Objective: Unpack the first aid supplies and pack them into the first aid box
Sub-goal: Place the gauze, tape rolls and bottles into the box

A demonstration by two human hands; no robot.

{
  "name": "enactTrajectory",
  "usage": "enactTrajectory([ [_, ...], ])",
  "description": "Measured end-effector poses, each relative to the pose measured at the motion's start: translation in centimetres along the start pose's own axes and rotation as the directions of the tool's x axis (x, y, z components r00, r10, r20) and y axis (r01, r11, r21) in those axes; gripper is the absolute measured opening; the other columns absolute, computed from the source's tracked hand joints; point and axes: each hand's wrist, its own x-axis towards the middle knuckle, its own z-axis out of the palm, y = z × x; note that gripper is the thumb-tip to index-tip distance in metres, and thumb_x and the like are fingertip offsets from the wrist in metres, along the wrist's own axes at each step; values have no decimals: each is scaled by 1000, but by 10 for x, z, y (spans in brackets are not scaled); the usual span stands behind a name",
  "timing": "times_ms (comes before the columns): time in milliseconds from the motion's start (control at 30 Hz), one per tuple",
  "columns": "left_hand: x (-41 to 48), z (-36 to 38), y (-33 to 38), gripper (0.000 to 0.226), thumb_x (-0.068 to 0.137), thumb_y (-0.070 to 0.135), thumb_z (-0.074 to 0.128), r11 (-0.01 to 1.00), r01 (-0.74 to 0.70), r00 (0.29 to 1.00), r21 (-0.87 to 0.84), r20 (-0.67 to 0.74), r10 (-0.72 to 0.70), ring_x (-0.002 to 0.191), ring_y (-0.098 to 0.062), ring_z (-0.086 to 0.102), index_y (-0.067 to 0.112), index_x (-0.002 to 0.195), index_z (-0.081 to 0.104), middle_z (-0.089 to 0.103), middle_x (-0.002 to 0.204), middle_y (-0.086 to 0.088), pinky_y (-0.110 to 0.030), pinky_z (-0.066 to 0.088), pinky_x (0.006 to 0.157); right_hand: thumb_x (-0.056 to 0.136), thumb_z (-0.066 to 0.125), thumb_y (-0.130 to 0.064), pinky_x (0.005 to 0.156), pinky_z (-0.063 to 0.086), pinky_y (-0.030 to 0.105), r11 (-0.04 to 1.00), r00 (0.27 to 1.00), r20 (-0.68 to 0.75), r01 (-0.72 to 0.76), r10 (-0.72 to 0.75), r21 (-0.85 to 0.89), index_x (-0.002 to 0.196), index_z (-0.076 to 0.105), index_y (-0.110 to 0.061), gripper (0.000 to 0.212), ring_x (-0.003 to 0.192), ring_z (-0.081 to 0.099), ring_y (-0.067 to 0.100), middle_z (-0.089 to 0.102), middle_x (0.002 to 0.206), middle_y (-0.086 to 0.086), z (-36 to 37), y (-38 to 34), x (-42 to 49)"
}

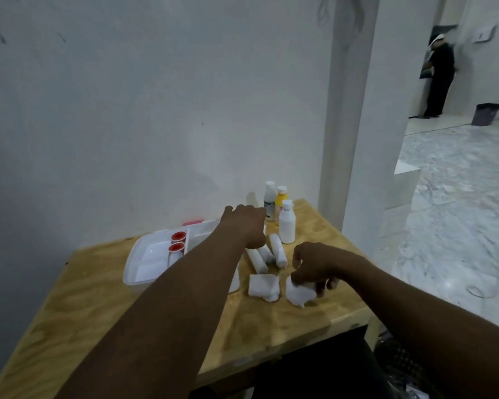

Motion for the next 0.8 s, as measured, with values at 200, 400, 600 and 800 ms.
enactTrajectory([
  [200, 23, 12, 1, 51, 88, 28, 58, 1000, 24, 993, -2, 119, -24, 126, -24, 52, 25, 138, 46, 58, 134, -3, -50, 20, 113, 86, 62, -19, 52, 57, 30, 990, 996, -60, 69, -62, 122, 112, 61, -14, 27, 64, 62, 21, 60, 95, 8, -13, 9, -1],
  [400, 28, 13, -6, 58, 82, 46, 70, 999, 28, 987, -17, 160, -25, 122, -23, 52, 24, 132, 51, 57, 131, -2, -45, 30, 105, 88, 59, -18, 63, 59, 38, 964, 991, -87, 116, -98, 240, 115, 61, -14, 27, 74, 59, 23, 56, 99, 9, -22, 13, 7],
  [600, 24, -6, -19, 50, 84, 48, 71, 944, 33, 993, -329, 120, 7, 110, -23, 55, 20, 125, 63, 60, 130, -3, -37, 47, 94, 88, 58, -20, 63, 60, 40, 955, 985, -145, 133, -97, 265, 116, 60, -16, 29, 75, 60, 22, 55, 98, 5, -28, 14, 15],
  [800, 15, -12, -24, 53, 87, 35, 73, 926, 4, 995, -377, 94, 34, 120, -23, 51, 22, 135, 56, 50, 141, -4, -28, 41, 87, 88, 58, -21, 59, 60, 36, 951, 984, -156, 127, -85, 282, 114, 61, -15, 27, 79, 61, 23, 58, 102, 8, -31, 13, 17],
])
